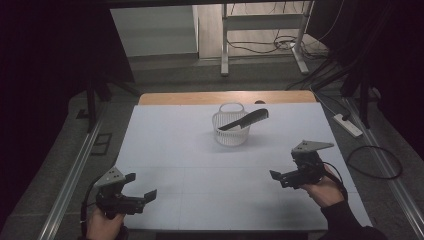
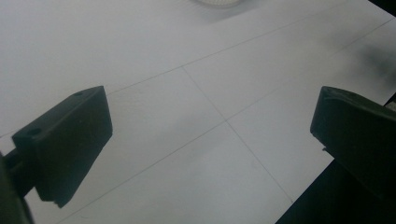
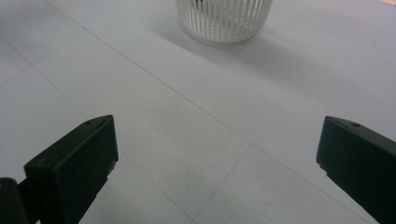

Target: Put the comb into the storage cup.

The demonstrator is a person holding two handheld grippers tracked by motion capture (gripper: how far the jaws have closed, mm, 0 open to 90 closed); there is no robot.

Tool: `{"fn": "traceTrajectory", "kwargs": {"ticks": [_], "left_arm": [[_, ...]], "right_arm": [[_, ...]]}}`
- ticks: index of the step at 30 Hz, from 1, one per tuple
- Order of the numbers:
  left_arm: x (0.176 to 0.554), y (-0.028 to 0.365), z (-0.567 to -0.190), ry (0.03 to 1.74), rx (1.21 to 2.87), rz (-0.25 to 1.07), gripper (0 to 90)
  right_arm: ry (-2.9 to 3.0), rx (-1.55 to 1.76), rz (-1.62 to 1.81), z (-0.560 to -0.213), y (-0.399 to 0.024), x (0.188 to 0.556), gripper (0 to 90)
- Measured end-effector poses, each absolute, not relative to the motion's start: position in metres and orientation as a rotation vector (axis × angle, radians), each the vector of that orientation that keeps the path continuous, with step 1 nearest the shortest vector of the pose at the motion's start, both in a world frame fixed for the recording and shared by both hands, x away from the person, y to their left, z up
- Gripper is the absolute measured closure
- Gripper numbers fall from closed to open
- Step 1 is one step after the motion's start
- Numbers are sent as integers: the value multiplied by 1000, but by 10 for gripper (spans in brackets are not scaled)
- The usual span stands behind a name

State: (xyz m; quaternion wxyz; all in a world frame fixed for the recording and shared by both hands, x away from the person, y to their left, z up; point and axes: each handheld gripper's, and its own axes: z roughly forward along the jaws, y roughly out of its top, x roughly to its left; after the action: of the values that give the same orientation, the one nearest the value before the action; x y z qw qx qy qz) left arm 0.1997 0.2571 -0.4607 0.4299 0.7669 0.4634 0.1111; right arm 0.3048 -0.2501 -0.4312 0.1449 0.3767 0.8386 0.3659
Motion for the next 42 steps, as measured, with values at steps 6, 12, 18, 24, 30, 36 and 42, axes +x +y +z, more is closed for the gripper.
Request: {"fn": "traceTrajectory", "kwargs": {"ticks": [6,12,18,24,30,36,42], "left_arm": [[200,257,-461,1156,1913,276,0],[200,257,-461,1155,1912,275,0],[200,257,-461,1155,1911,273,0],[200,257,-461,1154,1911,273,0],[200,257,-461,1154,1911,274,0],[200,257,-461,1154,1911,274,0],[200,257,-461,1154,1912,276,0]], "right_arm": [[2408,1085,1047,-432,-256,298,0],[2399,1089,1040,-433,-263,292,0],[2381,1112,1037,-434,-271,285,0],[2366,1136,1031,-435,-280,277,0],[2353,1153,1023,-437,-288,271,0],[2343,1170,1001,-438,-295,267,0],[2312,1195,991,-437,-303,261,0]]}}
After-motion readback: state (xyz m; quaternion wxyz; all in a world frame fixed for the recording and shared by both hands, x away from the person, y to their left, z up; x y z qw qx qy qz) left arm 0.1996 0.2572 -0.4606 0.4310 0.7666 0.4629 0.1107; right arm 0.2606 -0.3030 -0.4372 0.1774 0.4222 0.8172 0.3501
